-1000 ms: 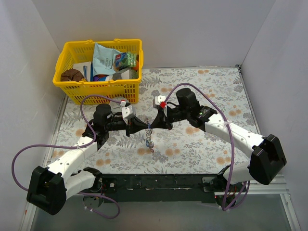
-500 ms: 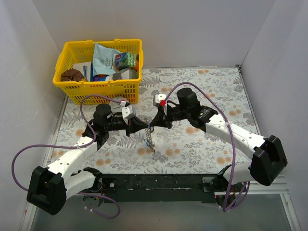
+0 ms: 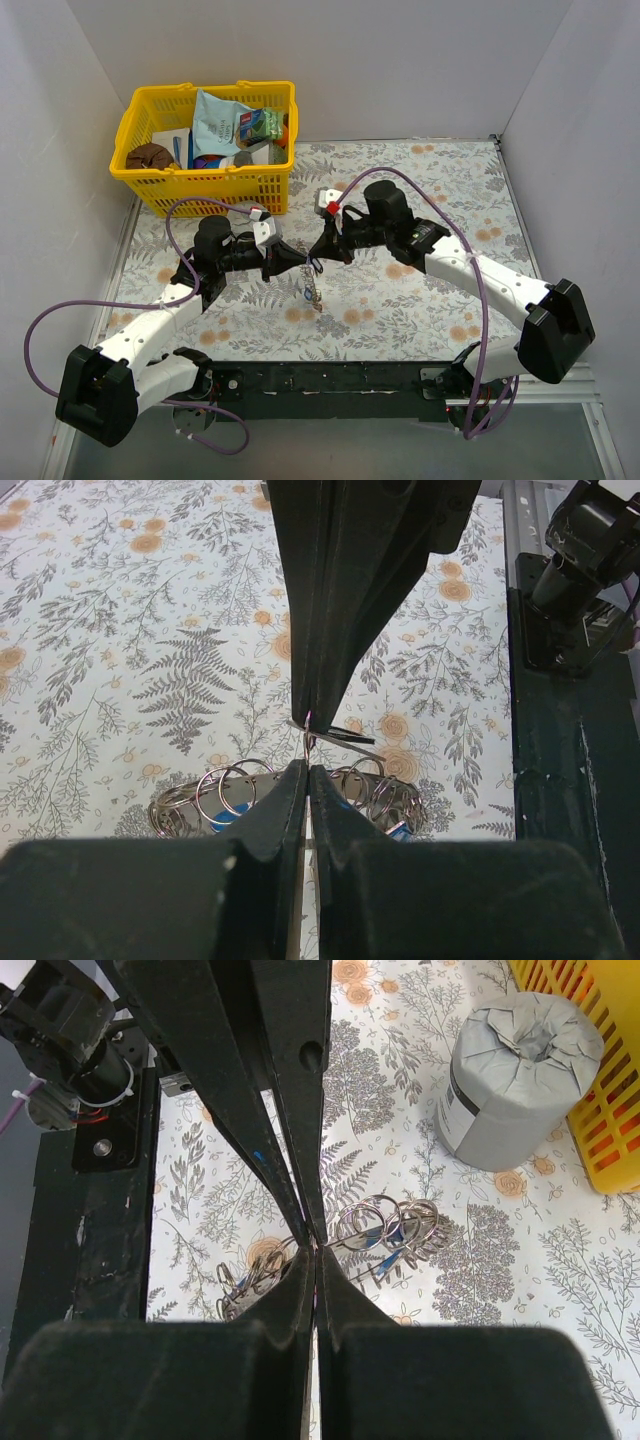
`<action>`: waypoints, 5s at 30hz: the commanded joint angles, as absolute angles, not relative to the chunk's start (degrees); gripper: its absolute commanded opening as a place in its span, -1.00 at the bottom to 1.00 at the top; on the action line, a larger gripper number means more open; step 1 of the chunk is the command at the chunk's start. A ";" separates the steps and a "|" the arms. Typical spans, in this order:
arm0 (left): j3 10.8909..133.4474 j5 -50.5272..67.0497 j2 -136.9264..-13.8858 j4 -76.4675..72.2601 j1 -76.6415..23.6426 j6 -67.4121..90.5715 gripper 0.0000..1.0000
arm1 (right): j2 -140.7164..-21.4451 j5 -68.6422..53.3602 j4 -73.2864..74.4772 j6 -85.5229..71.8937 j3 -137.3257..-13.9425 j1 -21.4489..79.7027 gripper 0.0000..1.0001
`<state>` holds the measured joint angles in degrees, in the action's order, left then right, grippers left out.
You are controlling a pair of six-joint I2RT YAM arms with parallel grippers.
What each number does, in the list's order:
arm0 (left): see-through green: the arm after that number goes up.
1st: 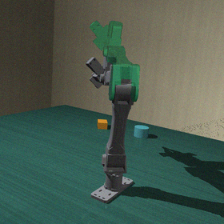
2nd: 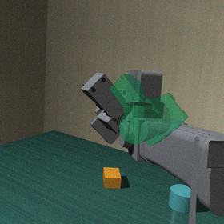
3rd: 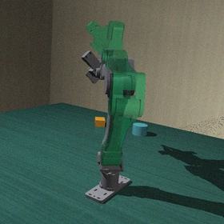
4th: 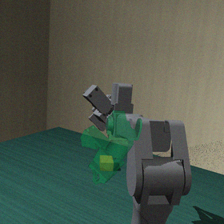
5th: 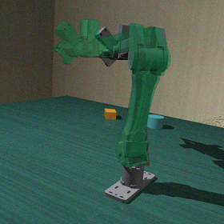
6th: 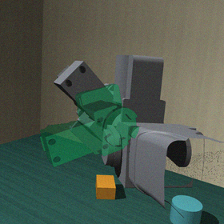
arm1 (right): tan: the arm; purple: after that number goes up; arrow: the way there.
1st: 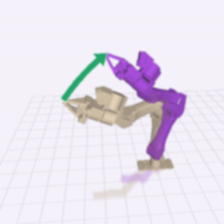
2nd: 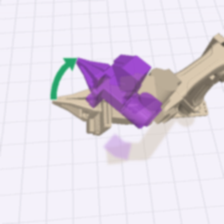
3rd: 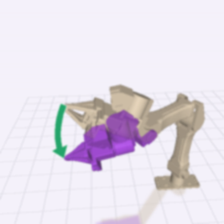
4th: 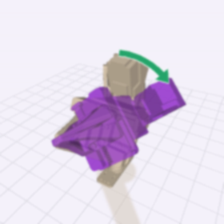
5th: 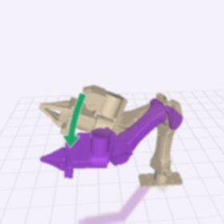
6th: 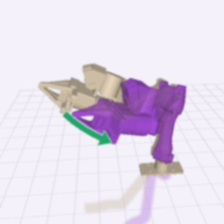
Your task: Put the keys on the keyring
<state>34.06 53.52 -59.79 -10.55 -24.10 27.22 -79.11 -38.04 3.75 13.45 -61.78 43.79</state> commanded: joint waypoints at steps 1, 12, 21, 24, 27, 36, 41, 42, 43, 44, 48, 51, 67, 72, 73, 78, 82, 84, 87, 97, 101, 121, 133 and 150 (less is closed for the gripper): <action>35.16 55.37 -58.98 -11.34 -24.08 26.72 -1.00 | -79.98 -35.42 2.28 12.92 -64.51 43.86 -0.97; 34.89 55.02 -58.27 -11.16 -24.08 26.19 -1.00 | -80.42 -33.22 1.15 11.25 -63.11 43.68 -0.97; 34.63 54.14 -57.22 -11.25 -24.08 25.66 -1.00 | -80.24 -34.89 -1.04 9.76 -61.17 42.28 -0.97; 34.54 54.05 -57.13 -11.34 -24.08 25.66 -1.00 | -80.24 -35.59 -1.41 10.02 -60.56 41.92 -0.97; 34.45 53.88 -57.04 -11.34 -24.08 25.58 -1.00 | -80.33 -36.47 -1.84 10.37 -59.68 41.75 -0.97; 34.45 54.05 -56.60 -11.60 -24.08 25.58 -1.00 | -81.03 -39.46 -2.29 10.90 -58.97 41.31 -0.97; 34.10 54.14 -56.43 -12.04 -24.08 25.66 -1.00 | -81.56 -41.39 -2.11 11.69 -59.06 41.31 -0.97; 34.10 54.14 -56.34 -12.13 -24.17 25.75 -1.00 | -81.65 -41.66 -2.02 11.69 -59.06 41.31 -0.97; 34.10 54.14 -56.34 -12.22 -24.08 25.66 -1.00 | -81.74 -42.10 -2.02 11.69 -59.06 41.31 -0.97; 34.10 54.23 -56.16 -12.22 -24.17 25.75 -1.00 | -81.74 -42.19 -2.02 11.86 -59.06 41.31 -0.97; 33.93 54.49 -56.07 -12.48 -24.08 25.75 -1.00 | -81.30 -43.07 -2.37 12.48 -58.28 41.22 -0.97; 33.93 54.67 -55.90 -12.74 -24.17 25.75 -1.00 | -80.25 -43.24 -3.16 12.74 -57.31 41.05 -0.79; 33.66 55.46 -55.64 -13.53 -24.08 26.19 -1.00 | -71.19 -47.18 -10.37 12.92 -50.62 37.44 0.41; 33.40 56.51 -55.37 -14.24 -24.08 26.54 -1.00 | -71.89 -52.11 -13.88 10.64 -51.24 37.27 0.37; 33.22 56.43 -55.02 -14.93 -24.08 26.72 -1.00 | -72.42 -53.25 -14.06 9.59 -51.50 37.18 0.34; 32.78 56.86 -54.76 -15.64 -24.08 27.07 -1.00 | -74.26 -56.42 -15.12 8.00 -53.35 37.79 0.07; 32.43 57.04 -54.67 -17.04 -24.08 27.68 -1.00 | -76.63 -57.21 -15.29 7.39 -54.05 39.19 -0.06; 32.69 57.65 -54.93 -17.05 -24.17 27.69 -1.00 | -77.17 -56.78 -16.08 7.21 -53.62 39.72 -0.08; 32.61 58.27 -54.93 -17.31 -24.08 27.86 -1.00 | -77.96 -55.81 -19.59 5.28 -52.30 39.99 -0.08; 32.61 59.41 -55.20 -18.19 -24.08 28.56 -1.00 | -79.28 -55.28 -20.74 4.40 -52.82 40.17 -0.22; 32.43 59.76 -55.28 -18.72 -24.08 28.83 -1.00 | -80.33 -56.95 -20.83 4.13 -53.26 40.17 -0.37; 34.45 58.62 -56.34 -12.06 -24.17 24.09 -0.67 | -80.86 -50.81 -0.31 15.53 -60.99 40.17 -0.97; 39.01 61.87 -62.48 -8.53 -24.52 21.62 -0.02 | -84.46 -42.63 29.33 27.77 -75.22 40.25 -0.97; 48.24 65.04 -71.97 -3.00 -27.15 17.24 -0.22 | -86.84 -46.40 40.26 35.77 -78.05 40.78 -0.97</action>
<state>44.80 62.02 -69.65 -5.89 -25.47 20.03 -88.27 -42.83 40.40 34.17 -75.57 40.53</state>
